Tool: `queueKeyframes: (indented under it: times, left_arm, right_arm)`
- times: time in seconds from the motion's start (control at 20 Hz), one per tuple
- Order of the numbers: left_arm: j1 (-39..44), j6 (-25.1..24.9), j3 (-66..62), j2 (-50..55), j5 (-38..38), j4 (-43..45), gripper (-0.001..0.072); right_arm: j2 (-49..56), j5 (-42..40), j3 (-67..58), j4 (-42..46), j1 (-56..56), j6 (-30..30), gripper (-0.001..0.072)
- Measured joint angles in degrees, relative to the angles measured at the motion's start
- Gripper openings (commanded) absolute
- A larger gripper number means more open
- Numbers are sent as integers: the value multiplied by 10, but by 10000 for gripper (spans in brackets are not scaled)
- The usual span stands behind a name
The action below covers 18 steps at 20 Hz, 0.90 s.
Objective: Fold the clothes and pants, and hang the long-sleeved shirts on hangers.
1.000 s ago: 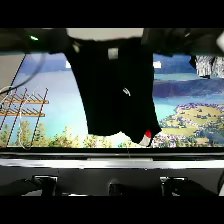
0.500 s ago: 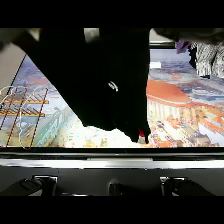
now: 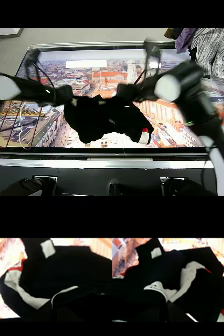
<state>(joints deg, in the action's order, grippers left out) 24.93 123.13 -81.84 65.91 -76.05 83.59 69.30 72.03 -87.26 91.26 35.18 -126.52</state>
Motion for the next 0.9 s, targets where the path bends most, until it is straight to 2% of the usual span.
queueKeyframes:
  times: [0.2, 0.25, 0.35, 0.4, 0.5, 0.65, 0.75, 0.9]
  left_arm:
    - [0, 19, 82, 22, 53, -10, 37]
    - [-1, 21, 91, 26, 64, -11, 60]
    - [-6, 25, 103, 31, 79, -13, 389]
    - [-12, 25, 106, 31, 84, -14, 485]
    - [-35, 13, 108, 25, 86, -14, 506]
    - [-108, -37, 108, -11, 65, -16, 515]
    - [-186, -88, 116, -49, 45, -15, 514]
    - [-313, -203, 127, -94, 11, -12, 512]
  right_arm:
    - [11, -75, 102, 29, 24, -80, 44]
    - [16, -88, 113, 33, 26, -90, 44]
    - [22, -110, 127, 39, 29, -103, 44]
    - [23, -119, 131, 40, 30, -106, 44]
    - [26, -132, 136, 43, 31, -108, 44]
    - [27, -142, 139, 47, 31, -108, 44]
    - [27, -145, 140, 47, 31, -104, 45]
    - [27, -148, 141, 48, 31, -93, 45]
